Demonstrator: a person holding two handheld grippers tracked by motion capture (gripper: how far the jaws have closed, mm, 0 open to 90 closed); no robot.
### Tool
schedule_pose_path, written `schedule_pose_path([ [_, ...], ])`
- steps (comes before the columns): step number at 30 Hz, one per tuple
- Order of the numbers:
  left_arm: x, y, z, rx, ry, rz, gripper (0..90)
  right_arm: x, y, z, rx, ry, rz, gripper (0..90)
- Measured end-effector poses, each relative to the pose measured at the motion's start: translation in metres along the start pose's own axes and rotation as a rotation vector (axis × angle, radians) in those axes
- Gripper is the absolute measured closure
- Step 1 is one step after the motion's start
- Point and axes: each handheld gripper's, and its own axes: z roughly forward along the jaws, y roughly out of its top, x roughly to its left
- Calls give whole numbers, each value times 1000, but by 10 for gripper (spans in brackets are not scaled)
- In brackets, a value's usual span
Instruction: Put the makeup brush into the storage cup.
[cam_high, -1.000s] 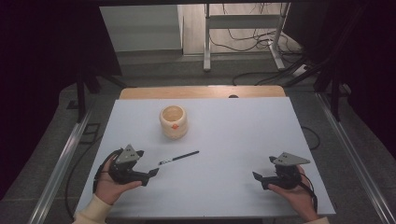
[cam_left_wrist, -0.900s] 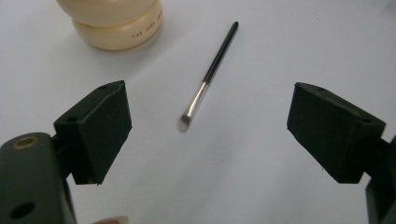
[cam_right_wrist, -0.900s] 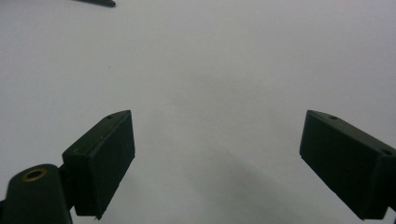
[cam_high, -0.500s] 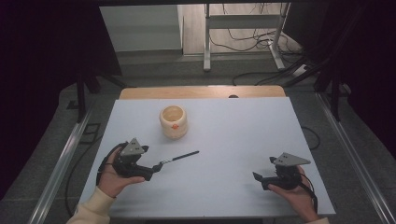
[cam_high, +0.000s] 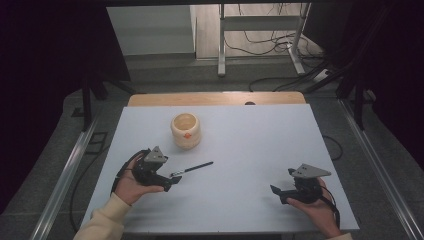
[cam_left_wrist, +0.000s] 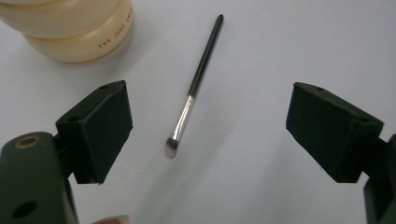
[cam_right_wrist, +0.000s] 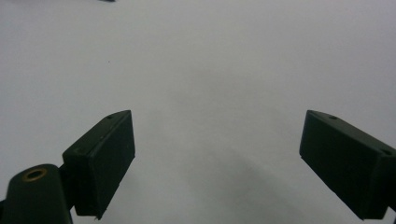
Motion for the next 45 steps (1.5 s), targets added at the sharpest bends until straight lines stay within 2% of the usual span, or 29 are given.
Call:
schedule_pose_path([
  [15, 8, 8, 19, 54, -33, 3, 160, 0, -1, 1, 10, 0, -1, 103],
  [29, 11, 20, 35, 118, -65, 53, 167, 0, -1, 2, 16, -1, -1, 103],
  [45, 21, 22, 56, 177, -95, 67, 192, 0, -2, 3, 22, -1, -1, 104],
])
